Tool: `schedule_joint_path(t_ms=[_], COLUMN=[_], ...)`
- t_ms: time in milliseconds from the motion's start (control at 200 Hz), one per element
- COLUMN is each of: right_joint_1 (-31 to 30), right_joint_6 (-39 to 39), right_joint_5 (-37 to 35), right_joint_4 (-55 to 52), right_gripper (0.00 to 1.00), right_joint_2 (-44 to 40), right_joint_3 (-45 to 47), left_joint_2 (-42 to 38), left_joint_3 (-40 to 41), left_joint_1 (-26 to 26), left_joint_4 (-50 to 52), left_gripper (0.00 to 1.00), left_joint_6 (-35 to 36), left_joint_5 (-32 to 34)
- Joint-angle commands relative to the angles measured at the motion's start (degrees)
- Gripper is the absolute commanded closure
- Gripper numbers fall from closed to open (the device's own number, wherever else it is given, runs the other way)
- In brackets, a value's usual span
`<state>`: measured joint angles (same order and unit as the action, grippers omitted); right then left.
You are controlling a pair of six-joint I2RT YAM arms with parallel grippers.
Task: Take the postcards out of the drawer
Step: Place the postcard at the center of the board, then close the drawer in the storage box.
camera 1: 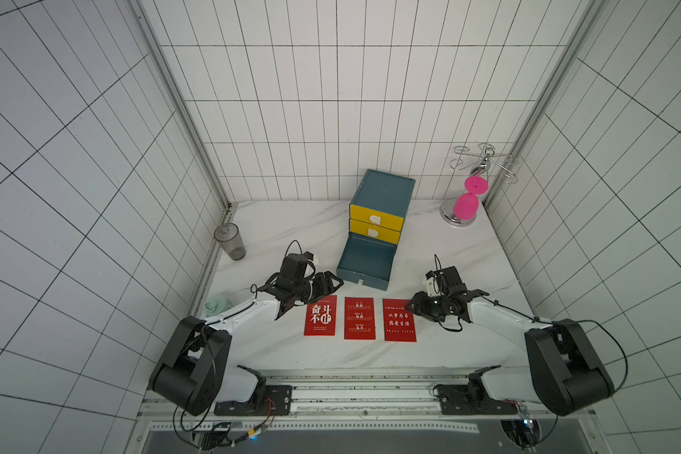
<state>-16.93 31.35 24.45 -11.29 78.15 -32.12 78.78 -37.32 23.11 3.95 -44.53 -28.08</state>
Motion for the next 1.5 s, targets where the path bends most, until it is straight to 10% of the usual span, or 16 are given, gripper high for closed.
schedule_joint_path(t_ms=[0,740,1020,1494], right_joint_1=[-0.09,1.69,3.72,4.18], right_joint_6=[-1.56,-1.18,-4.88,-3.8], right_joint_5=[0.23,3.08,1.8,-0.64], right_joint_4=[-0.01,-3.55,-15.15,-18.01], right_gripper=[0.54,0.54,0.53,0.52], right_joint_2=[1.73,-5.53,-11.0,6.4], right_joint_3=[-1.1,-3.76,-17.24,-48.5], left_joint_2=[0.82,7.3,10.98,19.67], left_joint_3=[-1.87,-7.78,-12.67,-21.04], left_joint_1=[-0.29,-1.34,-1.24,-0.11], left_joint_4=[0.17,4.57,10.89,15.35], left_gripper=[0.27,0.28,0.37,0.42], left_joint_6=[1.47,6.22,11.76,14.87], left_joint_5=[0.67,4.28,9.18,12.08])
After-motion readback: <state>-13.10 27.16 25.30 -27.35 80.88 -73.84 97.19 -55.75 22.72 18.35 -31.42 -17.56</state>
